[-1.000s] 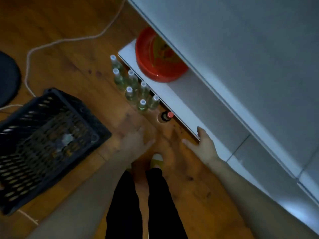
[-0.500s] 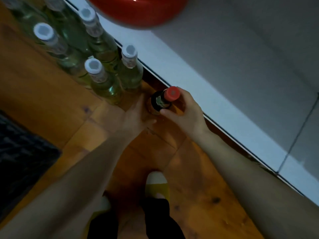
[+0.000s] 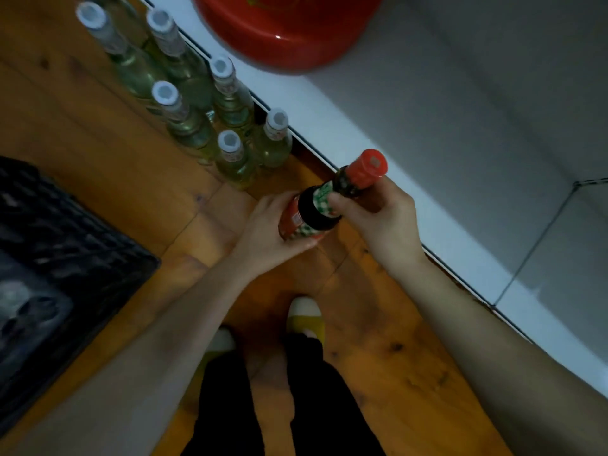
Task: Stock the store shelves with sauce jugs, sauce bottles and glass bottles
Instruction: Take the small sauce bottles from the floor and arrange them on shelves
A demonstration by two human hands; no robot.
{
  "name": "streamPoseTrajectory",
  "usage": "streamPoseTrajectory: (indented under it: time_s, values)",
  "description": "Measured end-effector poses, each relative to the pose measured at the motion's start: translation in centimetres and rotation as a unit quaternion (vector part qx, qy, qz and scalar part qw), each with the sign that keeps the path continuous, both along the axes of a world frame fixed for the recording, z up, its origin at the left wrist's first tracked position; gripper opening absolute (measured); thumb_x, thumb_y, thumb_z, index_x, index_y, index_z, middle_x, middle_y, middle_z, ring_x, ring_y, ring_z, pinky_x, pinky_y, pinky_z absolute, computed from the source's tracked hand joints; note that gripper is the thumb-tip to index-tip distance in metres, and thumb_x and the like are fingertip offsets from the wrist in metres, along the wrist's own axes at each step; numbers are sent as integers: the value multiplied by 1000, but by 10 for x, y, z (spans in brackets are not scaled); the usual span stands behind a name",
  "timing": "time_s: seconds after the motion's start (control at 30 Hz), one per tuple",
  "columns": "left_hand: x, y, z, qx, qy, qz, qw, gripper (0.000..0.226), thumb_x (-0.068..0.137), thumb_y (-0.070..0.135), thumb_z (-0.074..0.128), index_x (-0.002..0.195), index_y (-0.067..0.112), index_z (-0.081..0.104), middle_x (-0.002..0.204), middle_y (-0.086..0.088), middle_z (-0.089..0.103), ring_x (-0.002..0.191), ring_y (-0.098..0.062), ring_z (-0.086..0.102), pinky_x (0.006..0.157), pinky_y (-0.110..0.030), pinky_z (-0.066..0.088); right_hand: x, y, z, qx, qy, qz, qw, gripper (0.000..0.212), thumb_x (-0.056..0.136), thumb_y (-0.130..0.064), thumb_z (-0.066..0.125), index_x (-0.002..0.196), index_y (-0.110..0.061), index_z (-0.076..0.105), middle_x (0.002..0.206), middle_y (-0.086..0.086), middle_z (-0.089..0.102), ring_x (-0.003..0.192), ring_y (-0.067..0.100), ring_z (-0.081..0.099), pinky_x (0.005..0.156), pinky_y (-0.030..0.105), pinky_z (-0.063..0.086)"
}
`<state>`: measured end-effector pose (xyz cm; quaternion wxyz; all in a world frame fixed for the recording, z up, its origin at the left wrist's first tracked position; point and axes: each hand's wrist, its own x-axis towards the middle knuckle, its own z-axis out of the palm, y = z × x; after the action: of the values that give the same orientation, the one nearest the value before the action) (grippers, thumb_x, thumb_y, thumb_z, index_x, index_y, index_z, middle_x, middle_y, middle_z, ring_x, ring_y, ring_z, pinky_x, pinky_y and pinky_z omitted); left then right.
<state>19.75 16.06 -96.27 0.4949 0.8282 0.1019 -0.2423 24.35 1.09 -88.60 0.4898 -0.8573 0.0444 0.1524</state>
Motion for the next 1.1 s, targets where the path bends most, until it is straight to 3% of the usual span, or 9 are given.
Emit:
streamPoseTrajectory:
  time_s: [0.17, 0.3, 0.37, 0.5, 0.6, 0.73, 0.9, 1.0, 1.1]
  values:
    - [-43, 25, 115, -14, 13, -17, 1000, 99, 48, 57, 73, 135, 25, 37, 126, 2, 41, 111, -5, 35, 94, -25, 31, -29, 10, 118, 84, 34, -19, 996, 19, 77, -11, 72, 90, -20, 63, 83, -14, 68, 82, 0, 66, 71, 14, 50]
    - [-70, 42, 223, -152, 66, -6, 986, 88, 51, 47, 78, 124, 49, 30, 122, 21, 45, 112, 2, 49, 96, -28, 45, -42, 20, 218, 129, 56, -22, 990, 17, 74, -14, 71, 85, -24, 63, 74, -11, 70, 76, 3, 67, 67, 13, 50]
    - [-77, 49, 275, -181, 81, -14, 980, 83, 58, 35, 83, 118, 54, 28, 118, 26, 48, 108, 7, 53, 91, -25, 49, -47, 23, 266, 141, 61, -37, 987, 16, 67, -26, 72, 81, -26, 65, 75, 5, 70, 71, 17, 67, 67, 20, 53]
    - [-84, 54, 373, -203, 70, -21, 976, 85, 64, 15, 84, 127, 42, 34, 116, 18, 56, 105, 2, 58, 88, -24, 52, -55, 26, 363, 130, 65, -90, 985, 15, 70, -32, 73, 82, -30, 65, 106, 40, 53, 95, 50, 55, 81, 54, 49]
    - [-84, 49, 443, -245, 91, -39, 965, 82, 66, 5, 80, 129, 33, 35, 111, 18, 57, 98, 1, 61, 83, -20, 54, -63, 19, 429, 125, 39, -80, 988, 21, 68, -41, 68, 84, -30, 62, 95, 29, 63, 79, 33, 63, 75, 44, 53]
    - [-78, 30, 519, -291, 94, -88, 948, 82, 58, 12, 85, 126, 31, 44, 115, 6, 63, 106, -10, 62, 84, -28, 54, -78, -11, 496, 161, 59, -61, 983, 30, 64, -42, 75, 85, -24, 62, 79, -9, 68, 77, 5, 65, 82, 38, 55]
    - [-71, -24, 601, -332, 65, -143, 930, 72, 56, 1, 75, 117, 27, 48, 104, 9, 67, 97, -8, 65, 75, -21, 53, -113, -66, 573, 192, 65, -29, 979, 63, 49, -62, 78, 100, -30, 61, 93, -15, 72, 90, 8, 68, 71, 26, 56]
    - [-77, -67, 638, -344, 46, -185, 919, 78, 53, 8, 80, 122, 23, 46, 110, 4, 65, 101, -11, 64, 78, -23, 52, -136, -106, 615, 191, 3, -69, 979, 31, 69, -40, 66, 97, -29, 62, 89, -13, 73, 83, 7, 69, 64, 24, 54]
    - [-92, -121, 669, -352, 19, -206, 913, 84, 52, 21, 78, 128, 22, 41, 119, 1, 61, 108, -14, 61, 83, -26, 51, -160, -157, 645, 172, -57, -122, 976, 23, 70, -36, 61, 91, -26, 66, 85, -8, 73, 79, 11, 69, 62, 29, 56]
